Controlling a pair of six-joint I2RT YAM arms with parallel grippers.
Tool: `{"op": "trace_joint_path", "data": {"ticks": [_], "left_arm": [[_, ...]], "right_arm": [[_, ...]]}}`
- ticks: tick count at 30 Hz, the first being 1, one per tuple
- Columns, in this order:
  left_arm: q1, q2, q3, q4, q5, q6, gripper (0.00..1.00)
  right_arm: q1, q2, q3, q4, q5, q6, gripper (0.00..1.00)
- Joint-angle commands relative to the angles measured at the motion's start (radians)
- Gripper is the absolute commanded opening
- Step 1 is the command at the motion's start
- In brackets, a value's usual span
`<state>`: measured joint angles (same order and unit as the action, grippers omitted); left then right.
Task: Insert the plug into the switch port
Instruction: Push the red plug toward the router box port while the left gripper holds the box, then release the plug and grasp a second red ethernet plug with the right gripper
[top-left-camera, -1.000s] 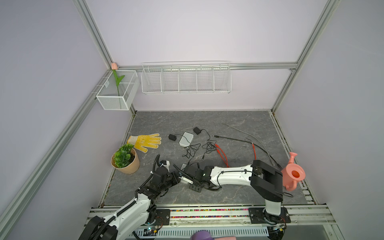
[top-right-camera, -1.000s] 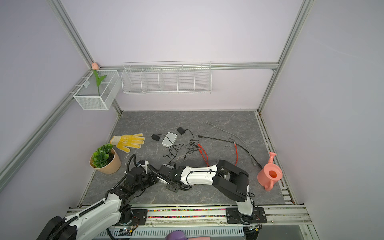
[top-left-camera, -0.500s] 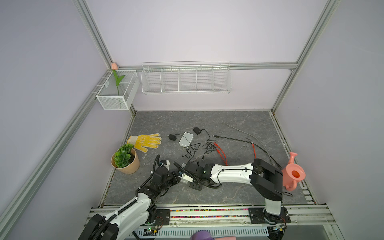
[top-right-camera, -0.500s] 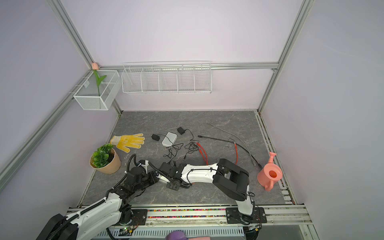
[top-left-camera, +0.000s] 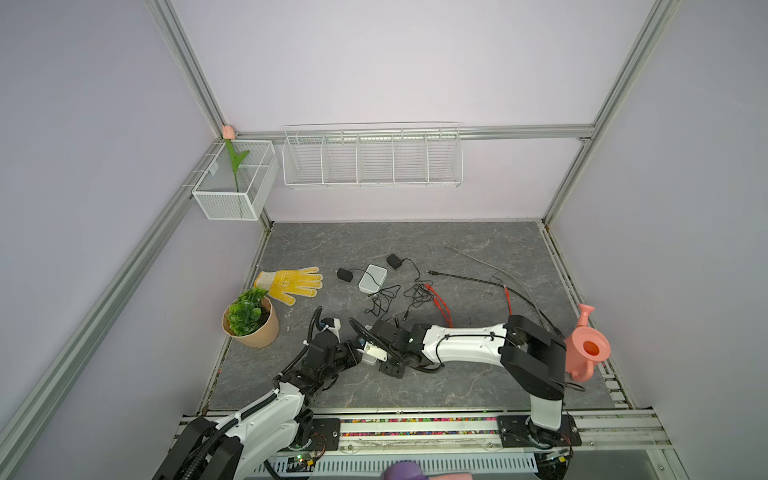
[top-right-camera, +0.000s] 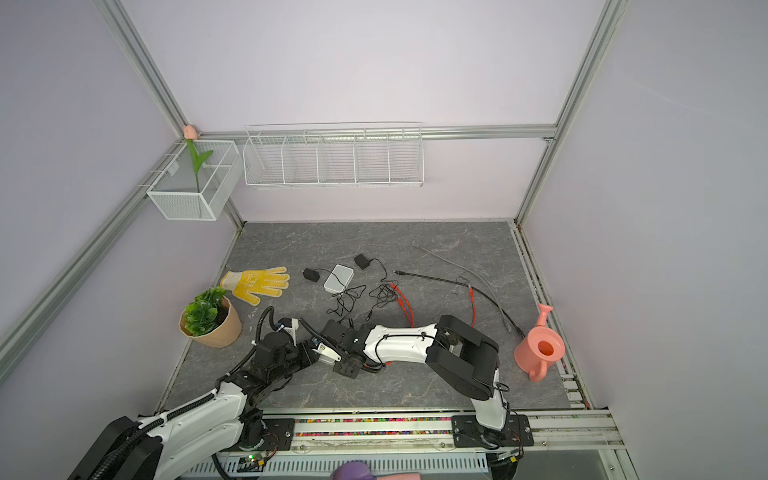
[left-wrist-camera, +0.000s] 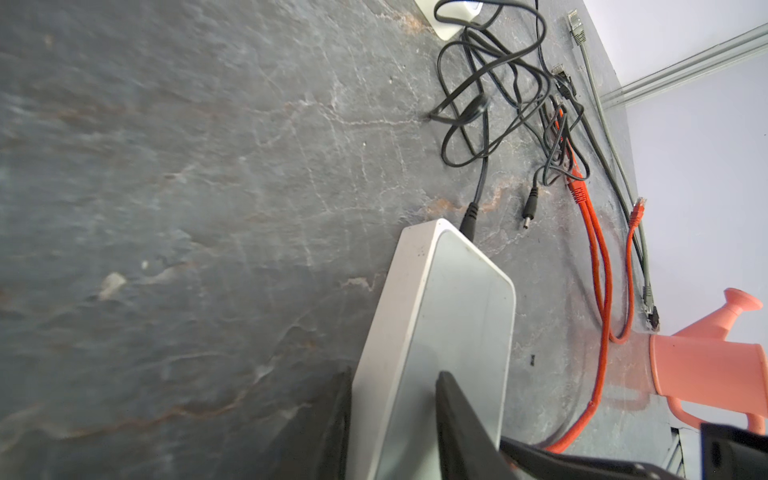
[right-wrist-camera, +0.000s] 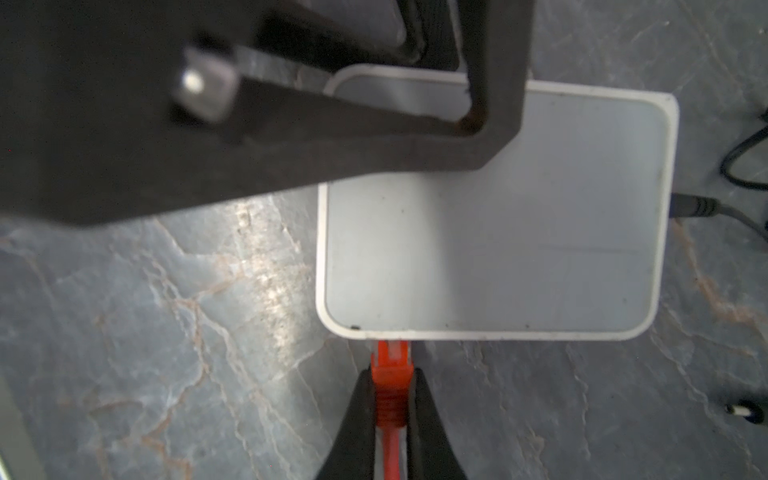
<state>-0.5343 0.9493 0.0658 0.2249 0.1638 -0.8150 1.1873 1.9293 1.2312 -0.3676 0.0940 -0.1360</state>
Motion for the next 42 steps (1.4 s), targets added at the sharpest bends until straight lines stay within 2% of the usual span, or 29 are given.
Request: {"op": "trace_joint_path", "data": {"ticks": [1,5,8,12,14,17,22,25,27,32,36,42], "left_arm": [[-0.078,0.041,-0.017,-0.102,0.253,-0.025,0.36],[-0.077,-0.004,-0.001,-0.17,0.219,-0.024,0.36],[-0.077,-0.124,0.063,-0.386,0.089,-0.033,0.45],[-0.043,-0.323,0.107,-0.519,-0.034,-0.004,0.55],[0.034,-0.344,0.11,-0.53,-0.005,0.018,0.55],[0.149,-0.294,0.114,-0.499,0.096,0.053,0.55],[0.166,-0.243,0.182,-0.489,0.08,0.079,0.55],[0.168,-0.26,0.223,-0.483,0.057,0.091,0.56],[0.17,-0.256,0.262,-0.483,0.042,0.112,0.57],[0.171,-0.145,0.38,-0.45,0.071,0.159,0.57],[0.171,-0.094,0.457,-0.466,0.108,0.194,0.57],[0.171,-0.125,0.474,-0.479,0.124,0.223,0.57]], "right_arm": [[0.013,0.001,0.111,0.512,-0.126,-0.027,0.07],[0.011,0.016,0.119,0.484,-0.136,-0.01,0.07],[0.01,-0.008,0.076,0.437,-0.105,0.005,0.07],[0.01,-0.066,-0.009,0.367,-0.097,0.047,0.31],[0.009,-0.099,-0.043,0.338,-0.097,0.074,0.38],[0.008,-0.151,-0.088,0.293,-0.094,0.114,0.46],[-0.032,-0.26,-0.116,0.177,-0.004,0.167,0.49],[-0.107,-0.354,-0.146,0.112,0.143,0.211,0.57],[-0.197,-0.371,-0.139,0.044,0.213,0.24,0.59],[-0.437,-0.328,-0.1,-0.107,0.246,0.286,0.57],[-0.517,-0.332,-0.162,-0.123,0.237,0.311,0.56],[-0.587,-0.419,-0.327,-0.069,0.117,0.383,0.56]]}}
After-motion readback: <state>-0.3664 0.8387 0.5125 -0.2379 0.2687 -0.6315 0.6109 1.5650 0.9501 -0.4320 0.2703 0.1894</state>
